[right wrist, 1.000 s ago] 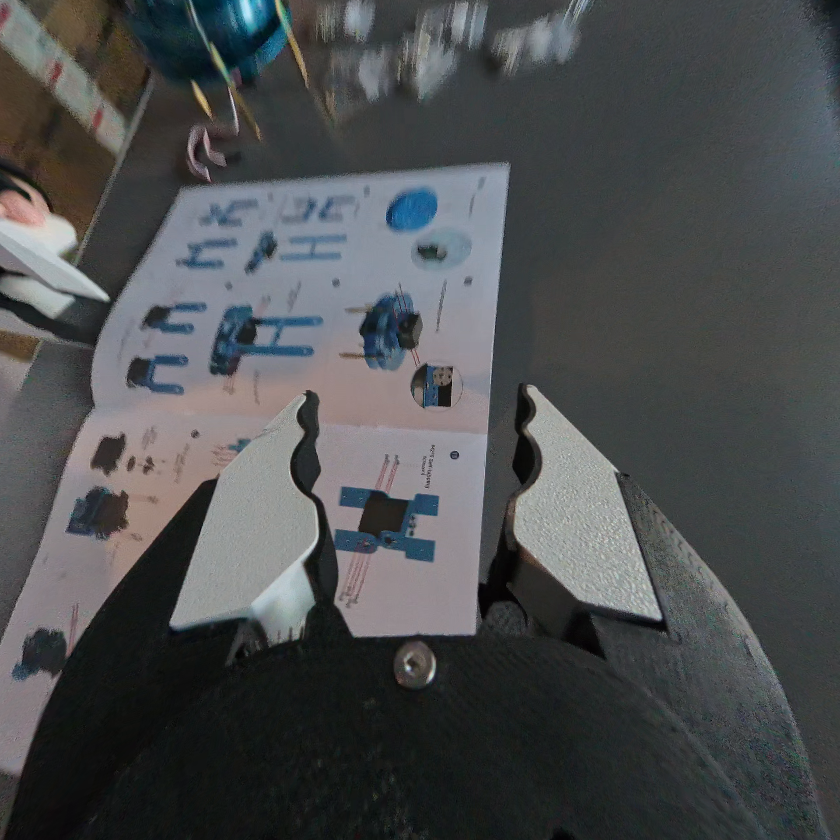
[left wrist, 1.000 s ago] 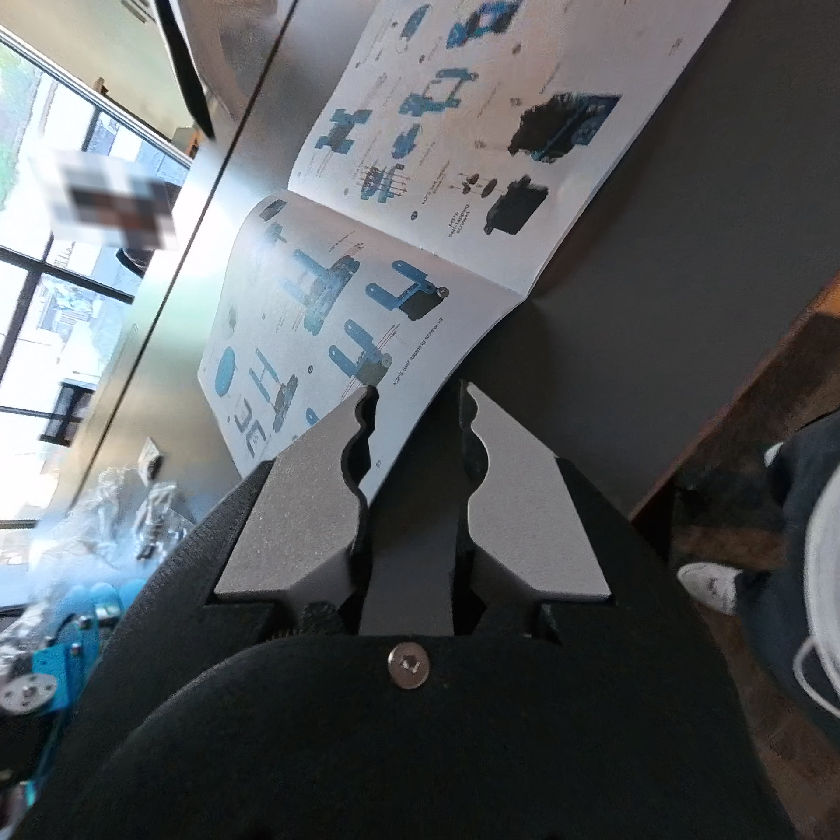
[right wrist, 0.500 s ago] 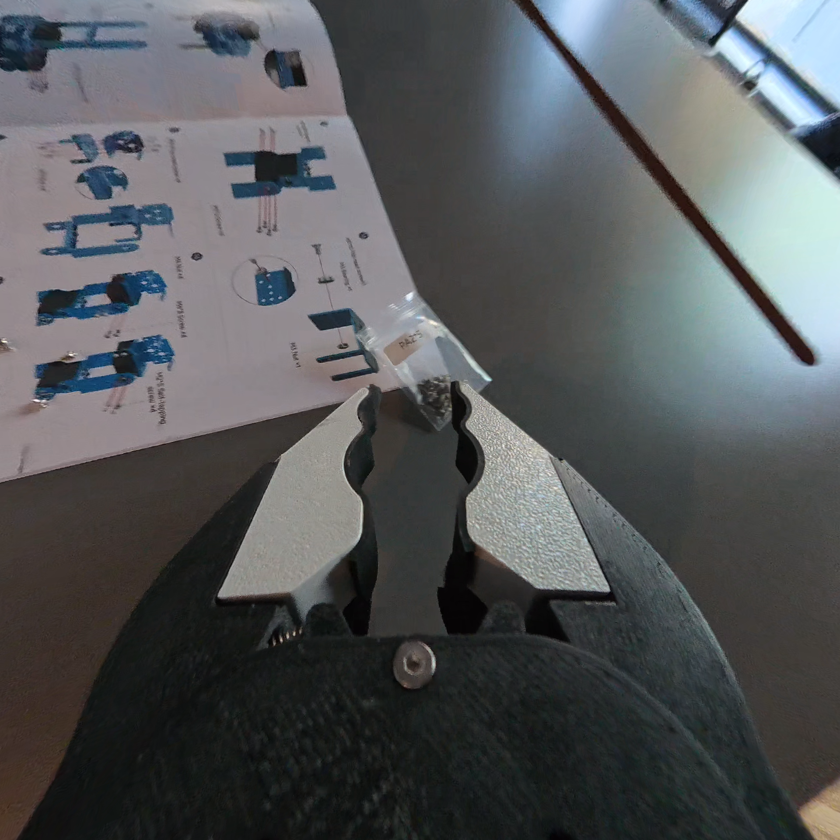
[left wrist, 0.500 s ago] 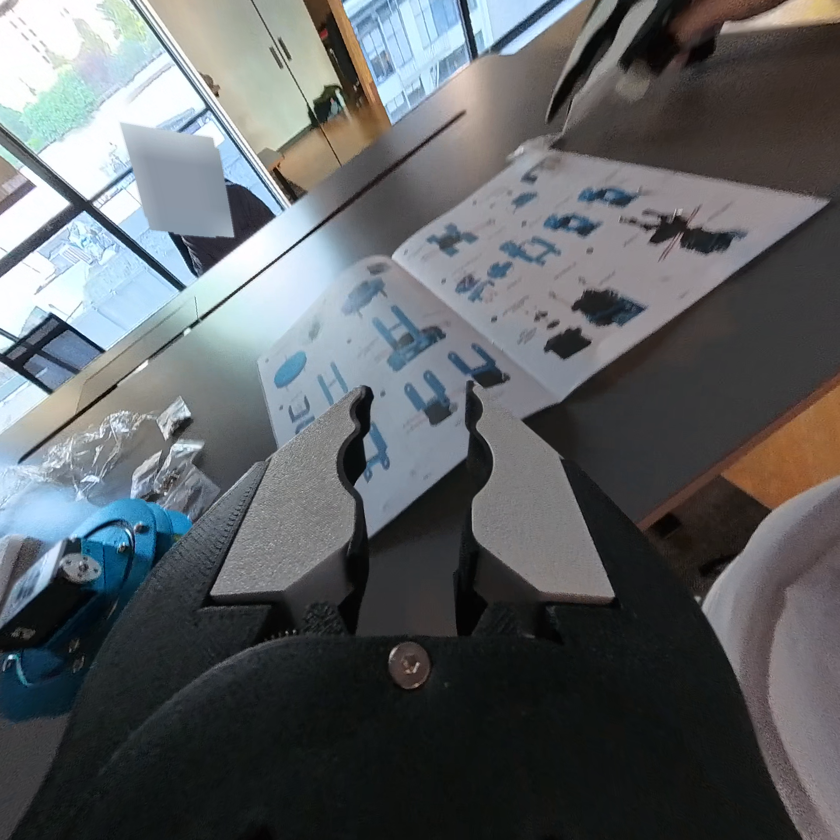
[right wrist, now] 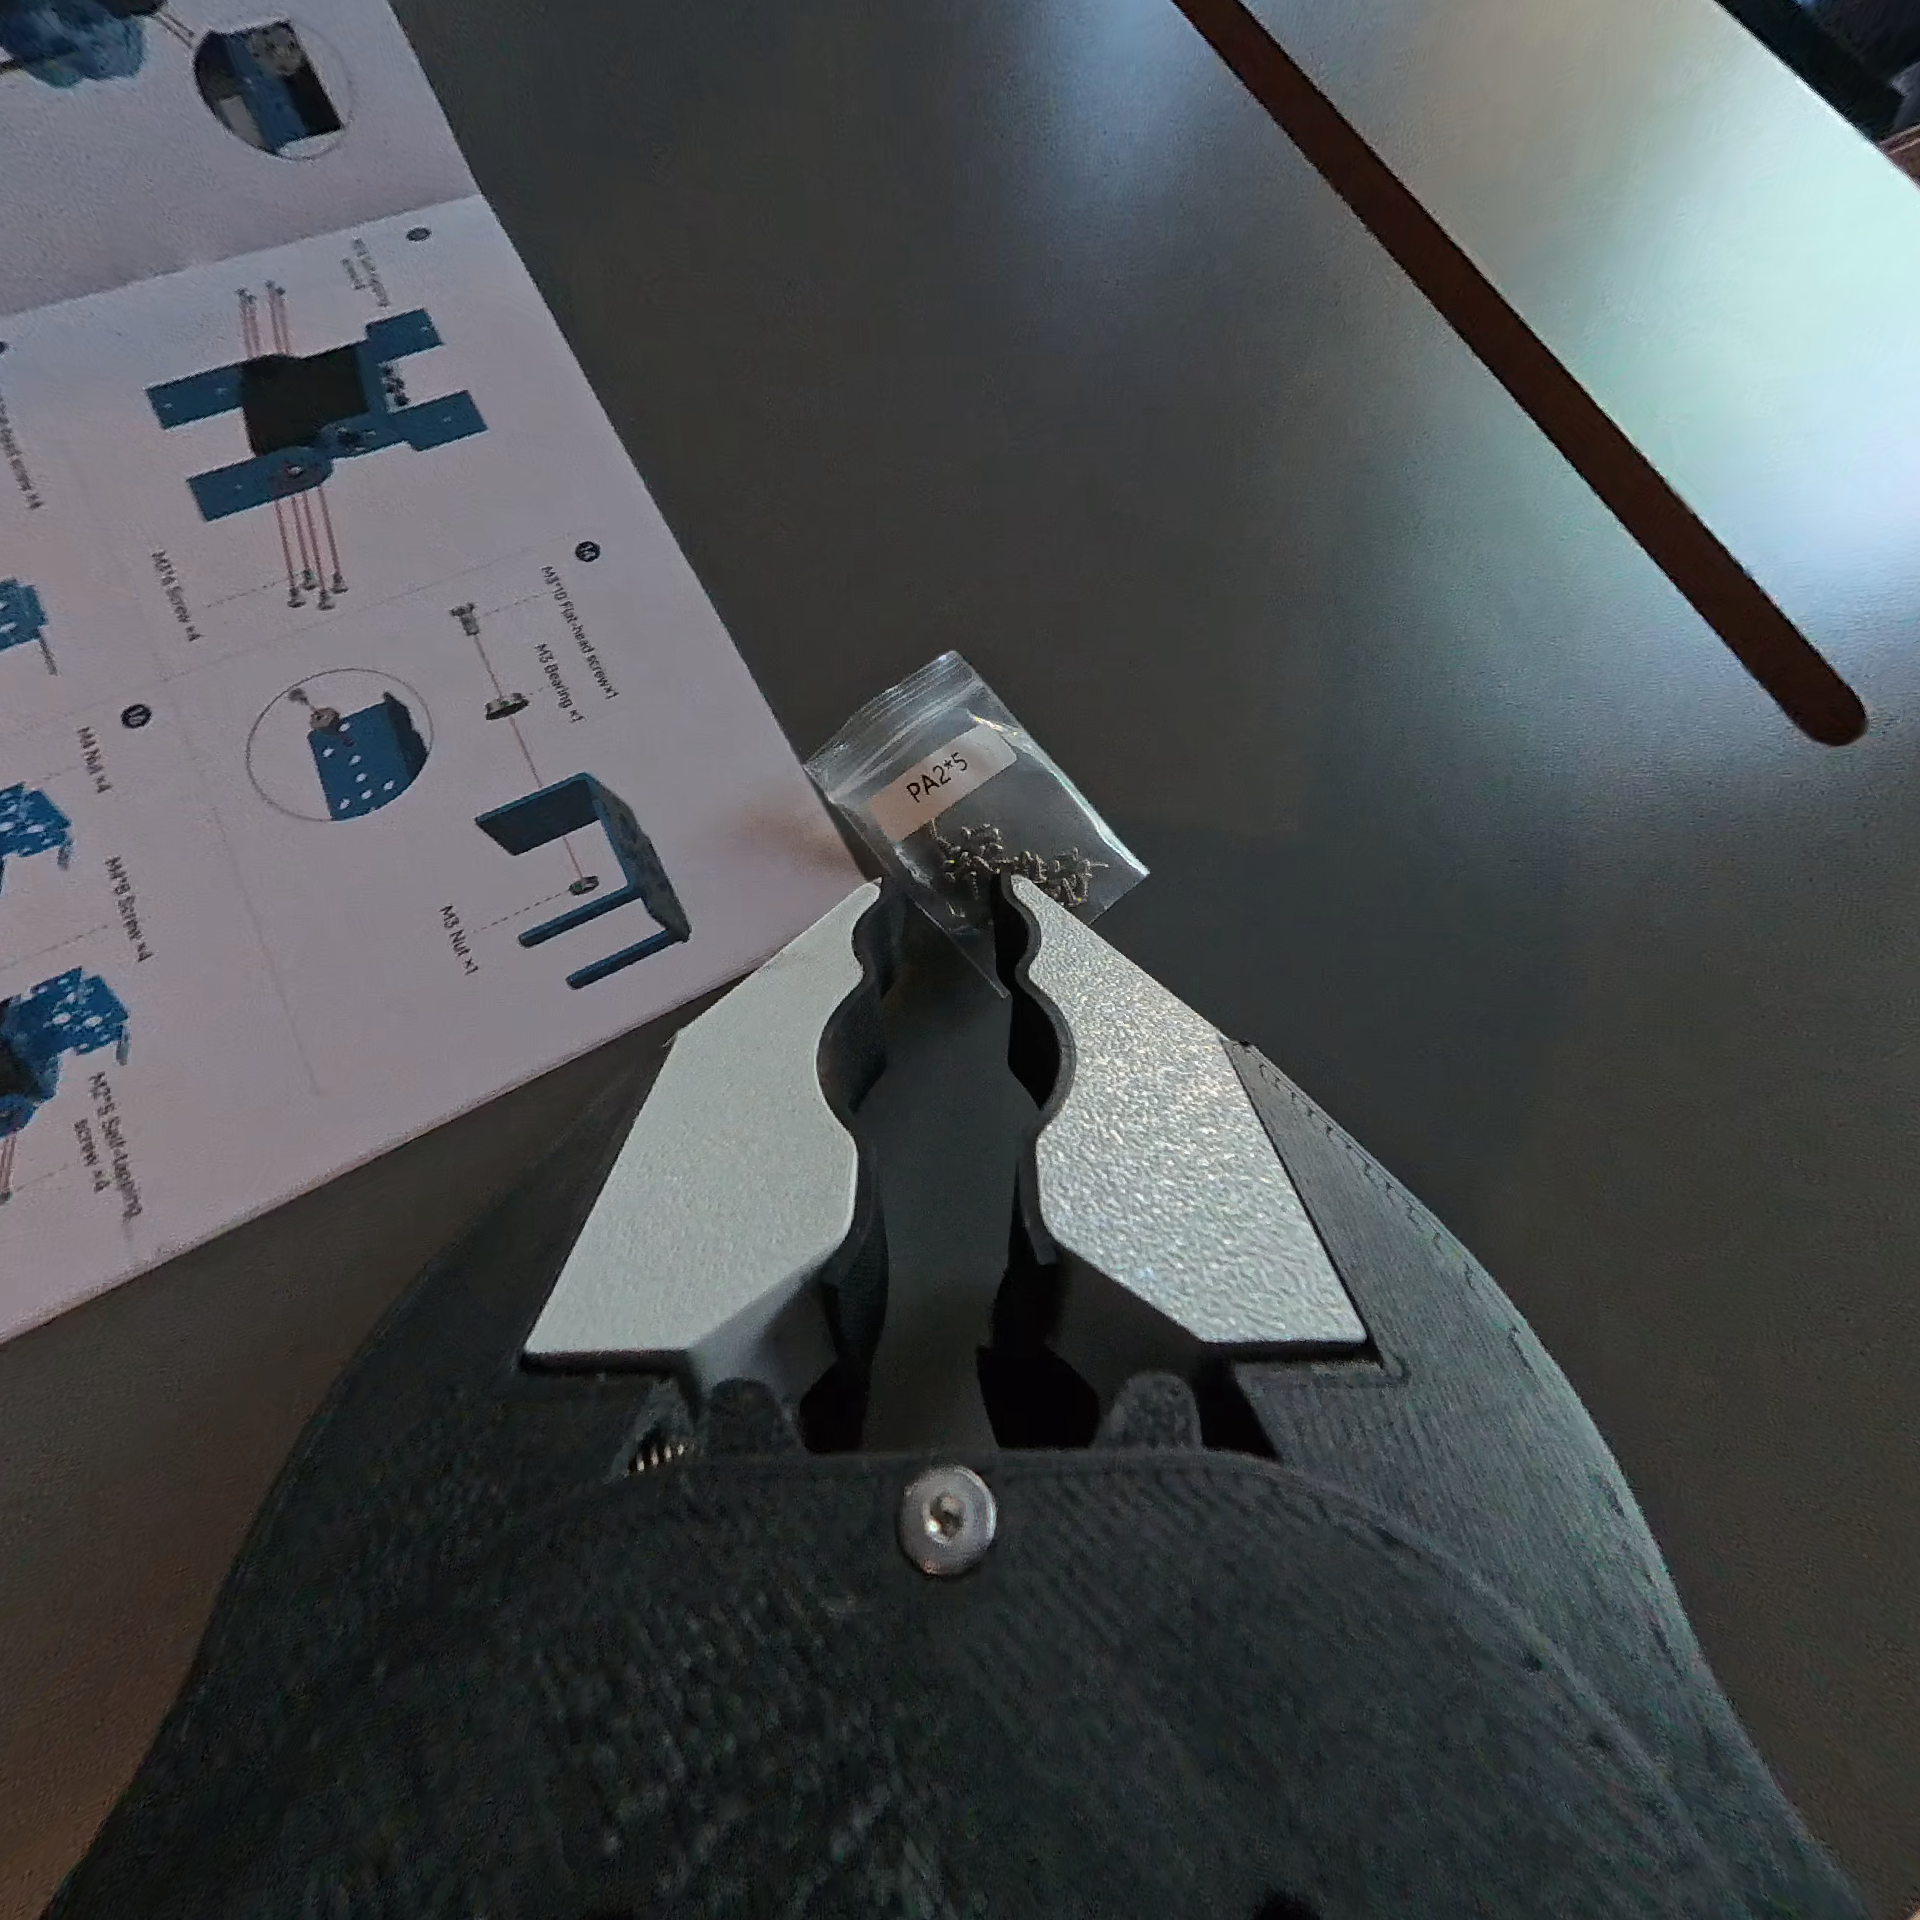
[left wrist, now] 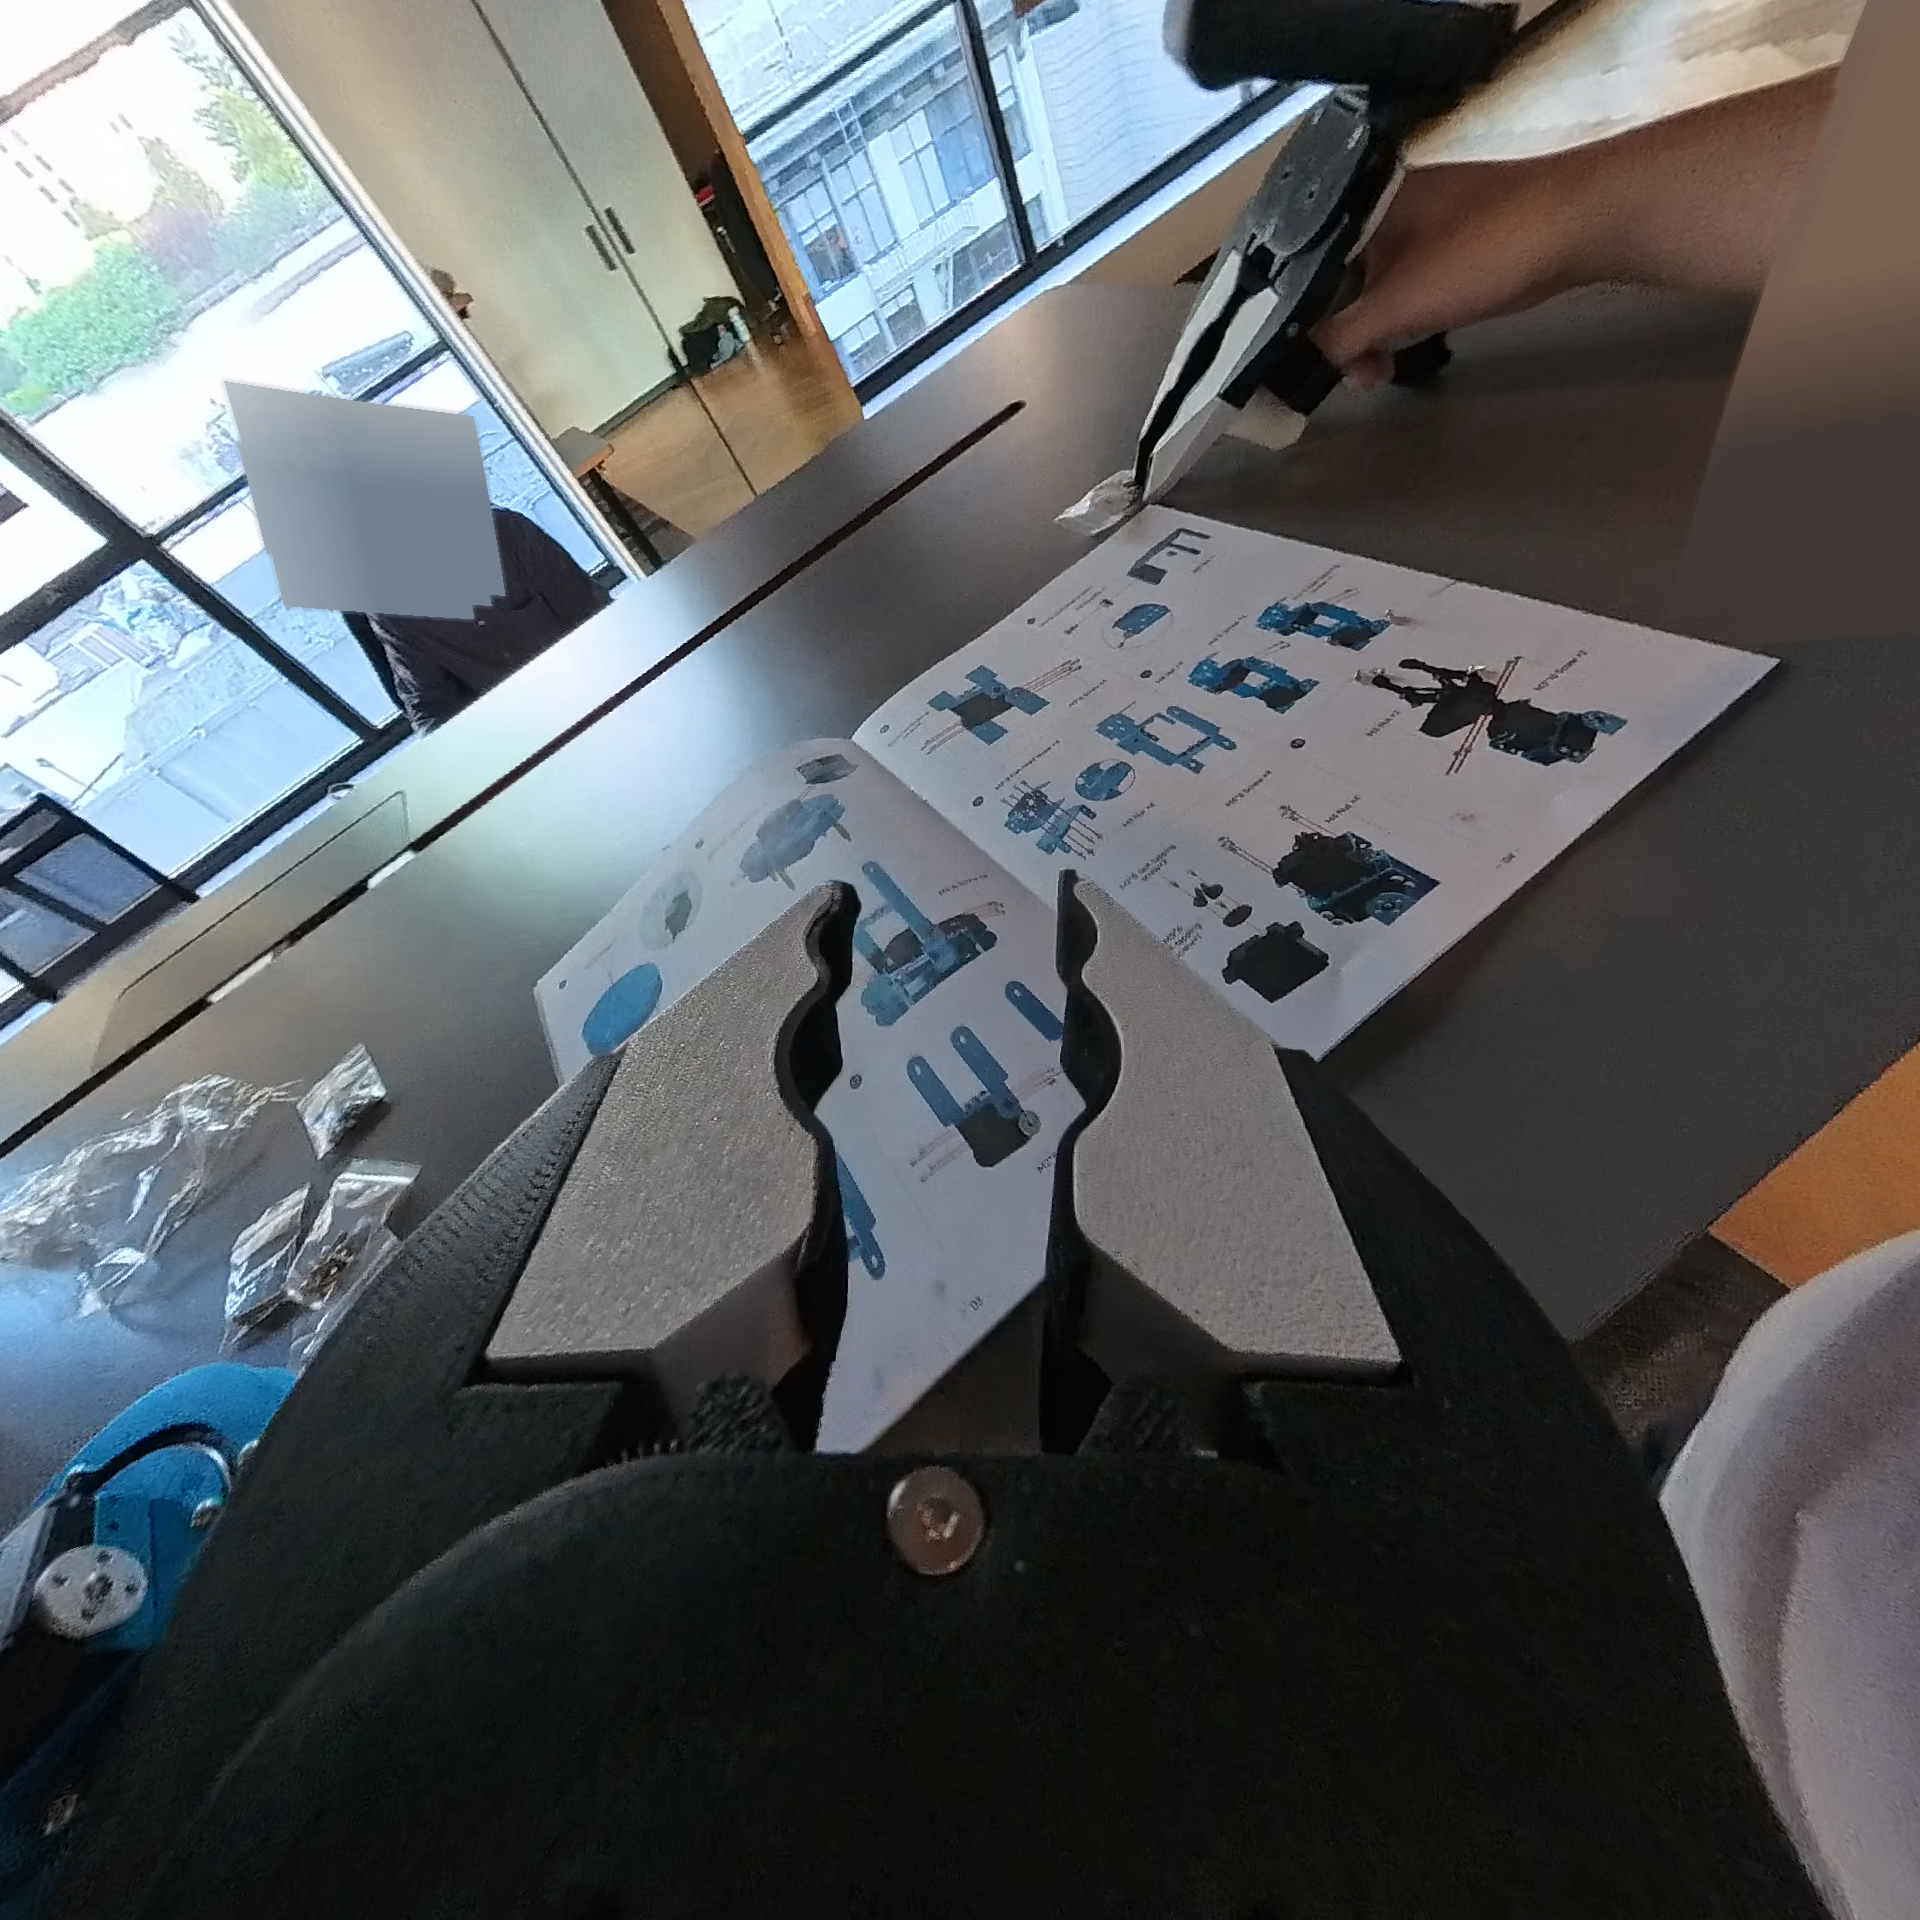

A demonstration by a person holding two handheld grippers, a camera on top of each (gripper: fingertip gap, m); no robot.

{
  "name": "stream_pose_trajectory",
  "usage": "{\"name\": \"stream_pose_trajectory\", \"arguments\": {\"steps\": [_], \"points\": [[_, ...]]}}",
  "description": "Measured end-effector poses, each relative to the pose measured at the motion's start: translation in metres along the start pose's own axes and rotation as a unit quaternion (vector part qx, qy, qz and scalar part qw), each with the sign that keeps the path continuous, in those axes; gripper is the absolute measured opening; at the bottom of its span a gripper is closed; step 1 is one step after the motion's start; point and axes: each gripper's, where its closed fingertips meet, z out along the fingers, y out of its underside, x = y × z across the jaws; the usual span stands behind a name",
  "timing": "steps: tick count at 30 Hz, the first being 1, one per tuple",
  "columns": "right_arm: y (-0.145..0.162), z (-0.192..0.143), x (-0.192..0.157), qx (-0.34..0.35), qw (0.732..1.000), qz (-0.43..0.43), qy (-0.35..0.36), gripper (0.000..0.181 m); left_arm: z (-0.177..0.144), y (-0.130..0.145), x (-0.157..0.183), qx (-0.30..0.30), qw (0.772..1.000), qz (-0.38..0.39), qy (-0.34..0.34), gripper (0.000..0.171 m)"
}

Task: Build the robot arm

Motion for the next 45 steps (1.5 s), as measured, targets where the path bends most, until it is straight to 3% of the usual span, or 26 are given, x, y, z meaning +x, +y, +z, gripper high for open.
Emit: {"name": "stream_pose_trajectory", "arguments": {"steps": [3,5,9,14,17,20,23,26,27,30,35,40,42,45], "points": [[-0.001,0.003,0.011,-0.010,0.999,0.008,0.035,0.018,0.003,0.004,-0.013,0.003,1.000,0.000,0.014,0.037],[-0.003,0.003,0.009,-0.010,0.999,0.014,0.037,0.029,0.004,0.009,-0.022,0.003,1.000,0.005,0.027,0.037],[-0.017,-0.021,0.004,0.030,0.994,0.022,0.104,0.038,-0.004,0.015,-0.044,0.031,0.996,-0.020,0.076,0.036],[-0.057,-0.046,-0.042,0.110,0.985,0.048,0.123,0.038,-0.047,-0.012,-0.108,0.098,0.979,-0.088,0.157,0.036],[-0.090,-0.055,-0.081,0.155,0.979,0.060,0.120,0.037,-0.066,-0.026,-0.162,0.100,0.976,-0.089,0.171,0.051],[-0.125,-0.056,-0.123,0.203,0.972,0.061,0.104,0.041,-0.064,-0.038,-0.216,0.101,0.978,-0.082,0.163,0.055],[-0.154,-0.043,-0.171,0.218,0.973,0.030,0.069,0.066,-0.051,-0.052,-0.236,0.100,0.967,-0.091,0.217,0.054],[-0.174,-0.032,-0.189,0.203,0.977,0.000,0.066,0.081,-0.032,-0.064,-0.253,0.094,0.961,-0.100,0.239,0.051],[-0.180,-0.032,-0.187,0.203,0.976,-0.007,0.079,0.077,-0.025,-0.069,-0.261,0.099,0.962,-0.103,0.231,0.051],[-0.187,-0.039,-0.167,0.210,0.969,-0.035,0.125,0.042,-0.008,-0.083,-0.274,0.119,0.960,-0.113,0.229,0.046],[-0.160,-0.049,-0.131,0.204,0.956,-0.085,0.190,0.000,0.016,-0.074,-0.289,0.129,0.964,-0.126,0.196,0.035],[-0.131,-0.047,-0.126,0.232,0.961,-0.035,0.146,0.000,0.047,-0.052,-0.290,0.082,0.965,-0.150,0.198,0.035],[-0.129,-0.043,-0.129,0.232,0.966,0.007,0.112,0.000,0.059,-0.037,-0.281,0.038,0.967,-0.132,0.217,0.037],[-0.128,-0.040,-0.135,0.229,0.969,-0.007,0.092,0.000,0.070,-0.011,-0.281,-0.025,0.970,-0.090,0.222,0.035]]}}
